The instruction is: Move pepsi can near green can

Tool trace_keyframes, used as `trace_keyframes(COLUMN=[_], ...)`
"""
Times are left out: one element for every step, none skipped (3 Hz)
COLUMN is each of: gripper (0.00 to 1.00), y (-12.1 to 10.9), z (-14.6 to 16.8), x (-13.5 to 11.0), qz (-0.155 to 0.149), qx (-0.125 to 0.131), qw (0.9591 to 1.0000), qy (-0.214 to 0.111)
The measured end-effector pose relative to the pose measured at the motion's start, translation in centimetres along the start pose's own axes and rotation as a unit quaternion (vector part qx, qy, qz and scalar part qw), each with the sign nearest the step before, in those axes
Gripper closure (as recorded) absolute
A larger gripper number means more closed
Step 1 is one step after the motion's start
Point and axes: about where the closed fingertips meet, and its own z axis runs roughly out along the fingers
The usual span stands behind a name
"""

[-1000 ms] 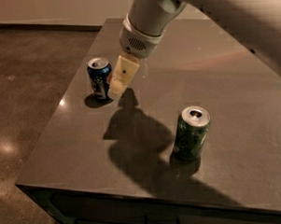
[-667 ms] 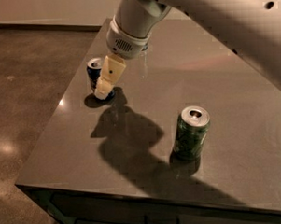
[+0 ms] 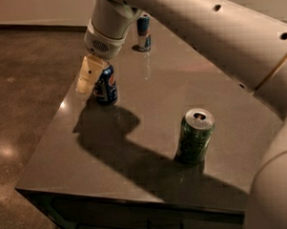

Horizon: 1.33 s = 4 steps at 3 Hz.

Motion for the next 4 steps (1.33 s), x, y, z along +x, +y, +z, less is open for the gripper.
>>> trace_keyframes(gripper=[0.32,0.55,0.86,1.00], y=[-0.9,-1.7,-2.2,-2.1], z=[0.6,0.1,-1.8,-3.8], x=[-0.5,-0.1,0.7,1.4], qz=[-0.001,0.000,-0.011,-0.021], qx=[-0.002,0.005,0.017,0.024], qw=[1.0000,1.0000,0.9998,0.9995], qy=[0.002,0.000,-0.005,-0.001])
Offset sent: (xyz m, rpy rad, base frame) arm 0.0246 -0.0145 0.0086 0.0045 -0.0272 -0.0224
